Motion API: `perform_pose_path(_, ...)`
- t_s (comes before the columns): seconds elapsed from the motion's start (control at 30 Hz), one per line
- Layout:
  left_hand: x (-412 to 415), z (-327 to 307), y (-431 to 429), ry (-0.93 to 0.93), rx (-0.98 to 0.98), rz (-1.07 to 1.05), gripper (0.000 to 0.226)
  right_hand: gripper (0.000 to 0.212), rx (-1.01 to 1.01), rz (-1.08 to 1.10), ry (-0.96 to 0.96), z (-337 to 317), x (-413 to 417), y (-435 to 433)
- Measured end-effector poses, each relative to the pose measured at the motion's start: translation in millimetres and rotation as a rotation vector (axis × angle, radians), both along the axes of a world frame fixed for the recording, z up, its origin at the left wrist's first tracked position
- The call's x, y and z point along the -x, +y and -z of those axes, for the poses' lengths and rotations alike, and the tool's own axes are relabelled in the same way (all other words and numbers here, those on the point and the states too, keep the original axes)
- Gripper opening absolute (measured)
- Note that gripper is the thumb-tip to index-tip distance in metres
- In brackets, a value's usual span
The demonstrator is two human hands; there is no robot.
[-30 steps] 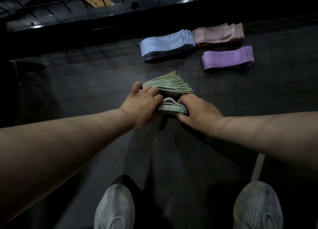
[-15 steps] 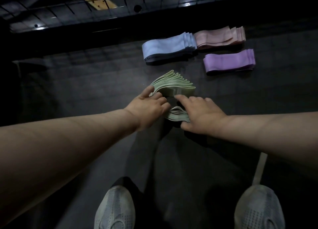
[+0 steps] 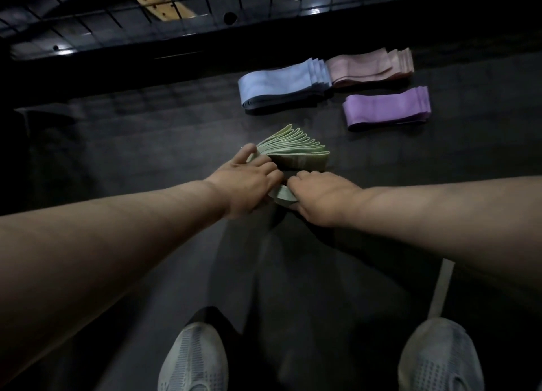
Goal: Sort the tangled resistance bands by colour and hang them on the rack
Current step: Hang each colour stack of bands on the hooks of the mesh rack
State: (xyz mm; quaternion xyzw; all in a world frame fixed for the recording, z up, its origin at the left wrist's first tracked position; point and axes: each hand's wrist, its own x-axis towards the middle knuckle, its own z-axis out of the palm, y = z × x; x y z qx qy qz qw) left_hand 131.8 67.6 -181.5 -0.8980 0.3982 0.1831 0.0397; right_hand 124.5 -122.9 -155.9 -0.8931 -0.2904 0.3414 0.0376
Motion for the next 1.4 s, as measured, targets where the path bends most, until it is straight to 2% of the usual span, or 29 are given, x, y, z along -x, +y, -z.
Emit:
perform_pose_path(0.13,-19.3,-11.3,8.8,0.093,0.058,0.026,0.046,0.031,-0.129,-0.072,0.166,-14.5,-18.7,-21.6)
perform_pose_path(0.2,-27.7,-18.7,7.7,0.118,0.112,0.011,0.061,0.026,-0.209,-0.055,0.221,-25.7,-29.1,-33.8)
perform_pose_path(0.27,-30.5,-27.3,4.0,0.116,0.170,-0.029,0.085,0.024,-0.288,0.046,0.299,-42.0,-39.7,-42.6)
perform_pose_path(0.3,-29.3,-33.1,0.5,0.126,0.230,-0.085,0.090,0.023,-0.333,0.161,0.406,-52.9,-43.9,-44.5)
perform_pose_path(0.4,-24.8,-48.0,-10.9,0.235,0.491,-0.377,0.078,0.028,-0.548,0.548,0.862,-80.4,-54.1,-48.4)
perform_pose_path(0.47,-27.0,-59.3,-15.3,0.312,0.606,-0.500,0.066,0.030,-0.631,0.679,1.022,-91.5,-60.8,-54.6)
perform_pose_path(0.6,-33.7,-87.0,-15.3,0.467,0.749,-0.578,0.046,0.017,-0.665,0.715,1.111,-108.4,-69.1,-67.5)
perform_pose_path(0.7,-33.9,-108.7,-14.3,0.615,0.866,-0.642,0.046,0.021,-0.666,0.729,1.130,-118.0,-69.7,-72.1)
perform_pose_path(0.8,-33.3,-131.4,-13.3,0.650,0.894,-0.693,0.049,0.024,-0.643,0.651,1.166,-127.0,-72.7,-71.9)
perform_pose_path(0.9,-29.7,-158.8,-16.2,0.660,0.814,-0.663,0.043,0.033,-0.591,0.559,1.102,-139.1,-73.7,-69.1)
perform_pose_path(1.03,-17.6,-208.9,-14.6,0.632,0.735,-0.670,0.039,0.043,-0.627,0.392,0.900,-184.0,-56.2,-56.8)
perform_pose_path(1.07,-14.7,-221.8,-13.0,0.623,0.719,-0.679,0.038,0.053,-0.632,0.348,0.805,-197.5,-49.0,-51.0)
perform_pose_path(1.2,0.1,-282.4,-1.5,0.576,0.698,-0.686,0.037,0.115,-0.665,0.316,0.319,-251.4,-14.5,-13.2)
perform_pose_path(1.27,10.6,-320.5,4.0,0.539,0.708,-0.674,0.041,0.130,-0.727,0.308,0.099,-280.2,-2.3,-0.3)
perform_pose_path(1.33,22.9,-360.9,6.3,0.513,0.721,-0.668,0.045,0.126,-0.749,0.310,0.014,-317.2,7.5,5.2)
perform_pose_path(1.4,34.9,-401.5,3.2,0.475,0.743,-0.653,0.046,0.110,-0.753,0.297,0.031,-358.8,17.2,0.3)
